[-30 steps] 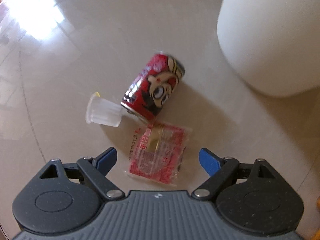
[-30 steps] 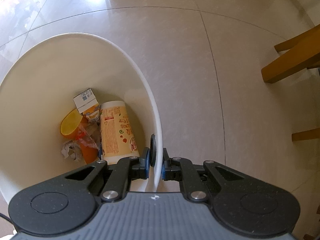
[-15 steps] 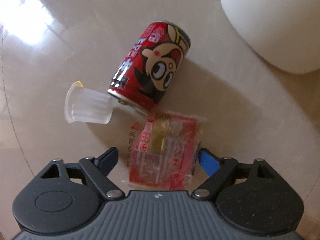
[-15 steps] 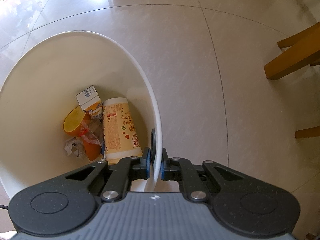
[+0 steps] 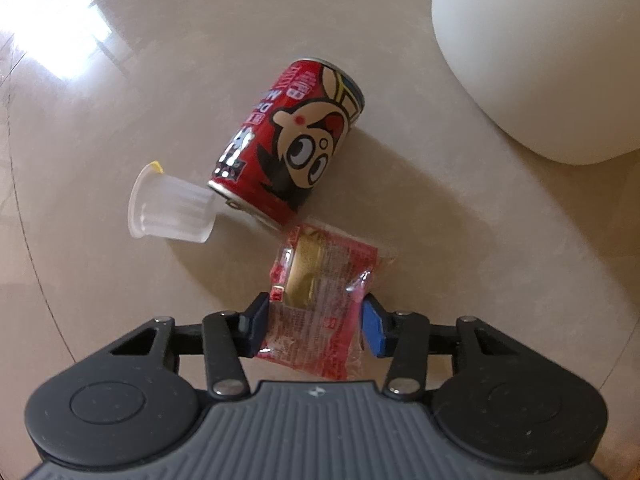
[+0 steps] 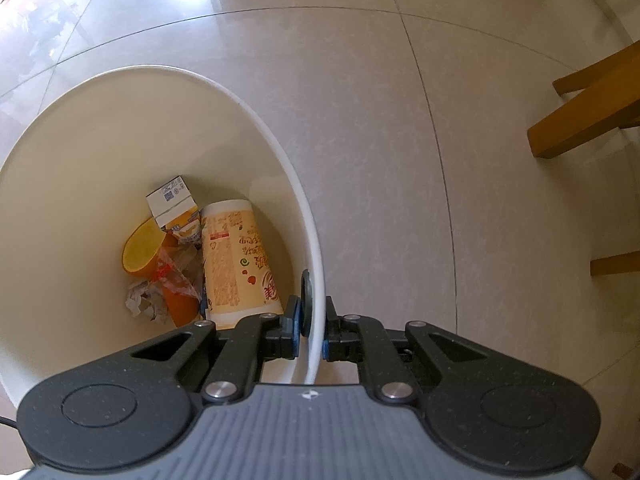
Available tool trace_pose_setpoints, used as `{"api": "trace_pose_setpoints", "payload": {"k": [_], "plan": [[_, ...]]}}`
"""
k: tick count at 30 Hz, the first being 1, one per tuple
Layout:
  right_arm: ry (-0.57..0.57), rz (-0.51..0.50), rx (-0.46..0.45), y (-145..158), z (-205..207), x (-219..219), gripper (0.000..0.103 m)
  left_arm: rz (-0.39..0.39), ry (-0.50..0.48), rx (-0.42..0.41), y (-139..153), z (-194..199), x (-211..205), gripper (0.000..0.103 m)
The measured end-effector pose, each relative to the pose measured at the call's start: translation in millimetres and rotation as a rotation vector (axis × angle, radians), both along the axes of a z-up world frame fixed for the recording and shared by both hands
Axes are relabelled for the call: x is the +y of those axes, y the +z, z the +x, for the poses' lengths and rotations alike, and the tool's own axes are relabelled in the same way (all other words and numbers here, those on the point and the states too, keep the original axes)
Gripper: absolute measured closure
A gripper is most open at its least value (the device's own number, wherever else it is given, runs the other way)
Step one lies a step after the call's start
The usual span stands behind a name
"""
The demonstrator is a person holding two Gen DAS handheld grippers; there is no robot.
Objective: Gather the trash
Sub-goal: 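Carry the snack wrapper over the bin and open the left gripper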
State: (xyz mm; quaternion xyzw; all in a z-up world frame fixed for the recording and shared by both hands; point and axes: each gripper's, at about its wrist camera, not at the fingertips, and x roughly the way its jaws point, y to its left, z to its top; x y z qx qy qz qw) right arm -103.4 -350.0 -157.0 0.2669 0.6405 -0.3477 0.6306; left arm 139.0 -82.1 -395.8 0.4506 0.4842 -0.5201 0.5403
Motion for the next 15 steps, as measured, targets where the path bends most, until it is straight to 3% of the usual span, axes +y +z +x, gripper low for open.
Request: {"api": "trace_pose_setpoints", "payload": {"k": [8, 15], "plan": [[-0.015, 0.001, -0.004, 0.9, -1.1, -1.7, 0.092, 0.0, 0.068, 0.002, 33.6, 6.0, 2.6, 0.06], [-0.033, 0.011, 0.009, 0.2, 1.1, -5.4, 0.091, 0.02, 0.103, 0.005, 104.5, 8.0, -7.9, 0.06]]}}
